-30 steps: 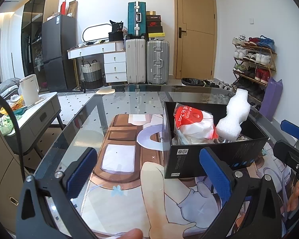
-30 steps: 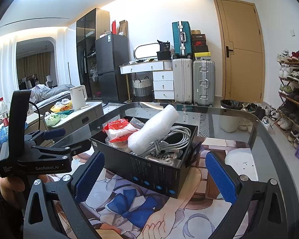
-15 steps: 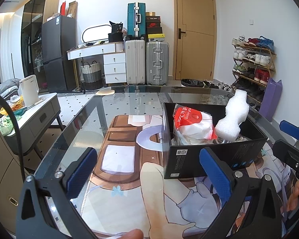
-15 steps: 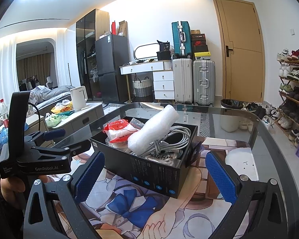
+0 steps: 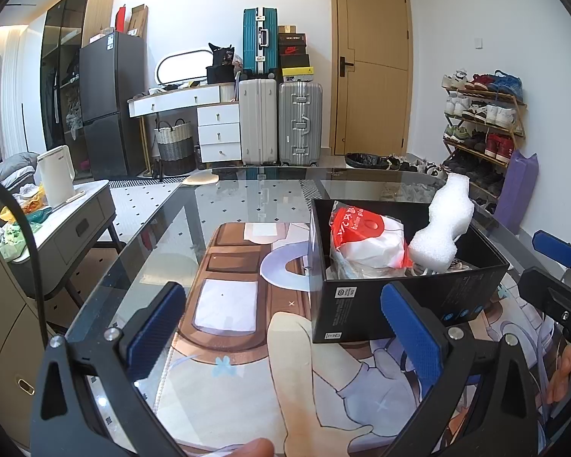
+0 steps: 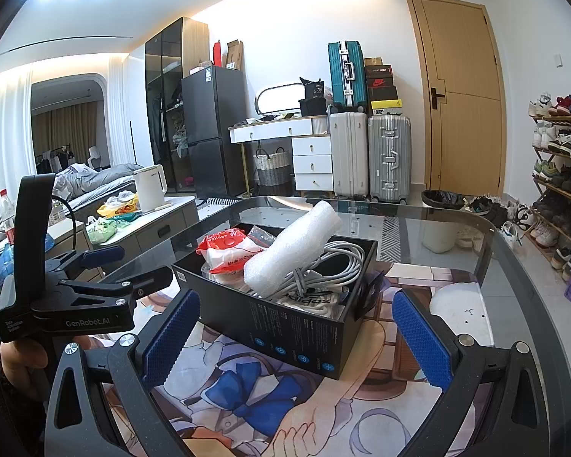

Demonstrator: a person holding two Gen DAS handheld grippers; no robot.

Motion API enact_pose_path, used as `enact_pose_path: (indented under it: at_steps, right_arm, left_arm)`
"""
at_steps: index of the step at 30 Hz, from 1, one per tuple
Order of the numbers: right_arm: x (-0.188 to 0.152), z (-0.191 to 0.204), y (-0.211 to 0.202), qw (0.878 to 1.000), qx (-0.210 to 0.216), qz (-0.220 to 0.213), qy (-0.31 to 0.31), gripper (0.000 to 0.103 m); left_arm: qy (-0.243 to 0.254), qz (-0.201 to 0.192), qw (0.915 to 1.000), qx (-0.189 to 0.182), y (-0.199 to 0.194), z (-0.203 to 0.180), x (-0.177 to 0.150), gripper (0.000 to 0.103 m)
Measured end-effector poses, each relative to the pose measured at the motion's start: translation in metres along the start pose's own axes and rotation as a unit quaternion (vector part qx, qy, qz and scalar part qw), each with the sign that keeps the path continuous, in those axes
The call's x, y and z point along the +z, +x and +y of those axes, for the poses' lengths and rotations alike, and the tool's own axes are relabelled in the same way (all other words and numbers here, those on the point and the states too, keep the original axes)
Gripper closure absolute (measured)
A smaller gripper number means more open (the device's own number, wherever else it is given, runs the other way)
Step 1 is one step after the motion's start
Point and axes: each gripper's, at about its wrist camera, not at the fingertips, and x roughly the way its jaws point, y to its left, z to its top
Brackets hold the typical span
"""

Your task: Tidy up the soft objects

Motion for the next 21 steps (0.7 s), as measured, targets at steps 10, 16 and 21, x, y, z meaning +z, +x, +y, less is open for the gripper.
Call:
enact_pose_path:
  at_steps: [10, 16, 21]
  right_arm:
    - [-0.0003, -0.0001, -0.0006, 1.000, 0.000, 0.000, 0.000, 0.001]
    - [-0.0004, 0.0000, -0.0005, 1.000, 0.000, 0.000, 0.000, 0.001]
    - [-0.0007, 0.0001, -0.0004, 1.000, 0.000, 0.001, 0.000, 0.001]
  left_arm:
    - [0.000, 0.000, 1.0000, 0.000, -0.0005, -0.0004, -0.0004, 0.000]
    - [0.000, 0.000, 1.0000, 0.000, -0.0003, -0.0002, -0.0010, 0.000]
    - [-0.001, -0.001, 1.0000, -0.002, -0.0009, -0.0002, 0.0014, 0.000]
